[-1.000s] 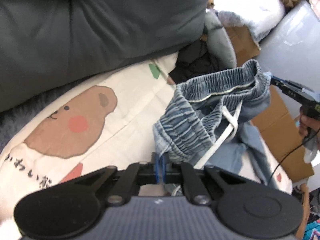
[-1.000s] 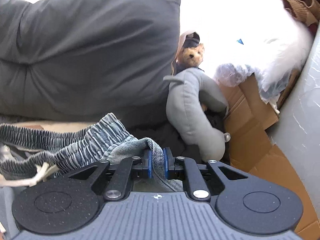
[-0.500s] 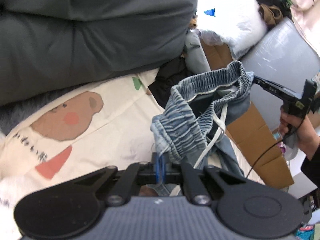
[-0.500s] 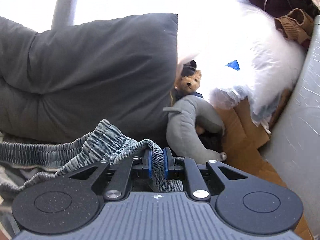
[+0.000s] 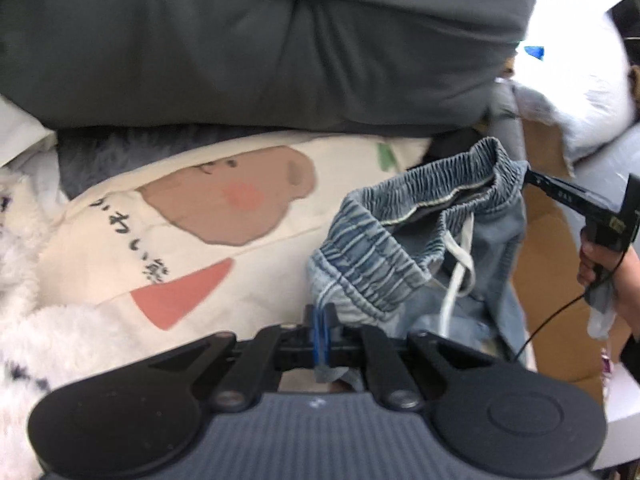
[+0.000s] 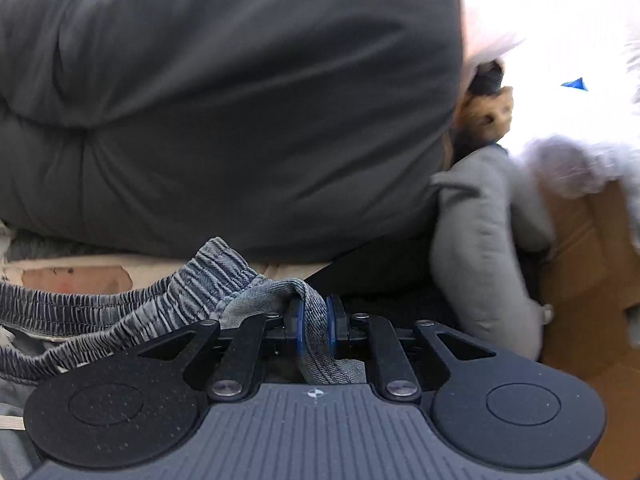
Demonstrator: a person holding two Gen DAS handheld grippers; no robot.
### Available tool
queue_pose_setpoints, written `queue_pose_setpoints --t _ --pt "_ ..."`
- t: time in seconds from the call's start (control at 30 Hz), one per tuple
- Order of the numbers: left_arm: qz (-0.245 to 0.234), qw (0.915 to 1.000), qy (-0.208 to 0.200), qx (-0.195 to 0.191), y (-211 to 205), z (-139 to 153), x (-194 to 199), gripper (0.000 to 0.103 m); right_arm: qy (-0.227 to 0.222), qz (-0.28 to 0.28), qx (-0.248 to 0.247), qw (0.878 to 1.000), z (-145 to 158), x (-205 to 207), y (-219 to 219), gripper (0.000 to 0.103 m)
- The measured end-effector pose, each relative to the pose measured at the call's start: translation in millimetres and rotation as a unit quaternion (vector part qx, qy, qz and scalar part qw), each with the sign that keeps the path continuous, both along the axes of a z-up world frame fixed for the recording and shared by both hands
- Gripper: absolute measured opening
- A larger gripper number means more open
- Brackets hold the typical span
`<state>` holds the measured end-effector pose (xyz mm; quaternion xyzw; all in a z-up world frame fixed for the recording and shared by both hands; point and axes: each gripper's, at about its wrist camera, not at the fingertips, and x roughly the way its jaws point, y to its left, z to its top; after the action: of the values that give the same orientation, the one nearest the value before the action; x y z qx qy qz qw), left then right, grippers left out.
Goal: Fold clothes
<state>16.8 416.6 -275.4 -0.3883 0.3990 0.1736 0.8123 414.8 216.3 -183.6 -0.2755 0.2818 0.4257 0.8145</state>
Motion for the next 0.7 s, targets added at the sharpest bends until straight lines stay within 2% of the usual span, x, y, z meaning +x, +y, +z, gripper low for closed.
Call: queue_pose_setpoints --t 0.1,0.23,0.27,0.33,0.43,0.5,0.57,0.7 --pt "0.007 0.9997 0.022 0.002 8 -14 6 0.002 0.005 0.010 -0.021 1.000 -19 14 21 0.010" --pt "-0.010 0.9965 0.076 0.033 10 -31 23 0.001 0.008 0.003 -0.053 0.999 -47 33 45 0.011" --pt "-0.015 0.9959 0.081 0.036 10 -34 26 0.004 0.012 -0.003 -0.057 0.998 -52 38 49 0.012" --pt "-0.024 0.9962 0.075 0.038 9 -34 27 0.013 0.027 -0.017 -0.057 0.998 -59 47 51 0.022" --pt "-0.036 0.9942 0.078 0.065 8 -29 30 0.020 0.017 -0.039 -0.050 0.998 -59 48 42 0.030" --pt "-0.035 0.9939 0.076 0.072 12 -29 32 0.024 0.017 -0.045 -0.039 0.998 -55 46 32 0.033" --pt "-0.034 0.9934 0.076 0.079 17 -30 35 0.032 0.020 -0.047 -0.027 0.998 -51 42 23 0.033" --pt "-0.044 0.9916 0.084 0.088 23 -38 45 0.033 0.028 -0.040 -0.012 0.999 -48 33 7 0.038"
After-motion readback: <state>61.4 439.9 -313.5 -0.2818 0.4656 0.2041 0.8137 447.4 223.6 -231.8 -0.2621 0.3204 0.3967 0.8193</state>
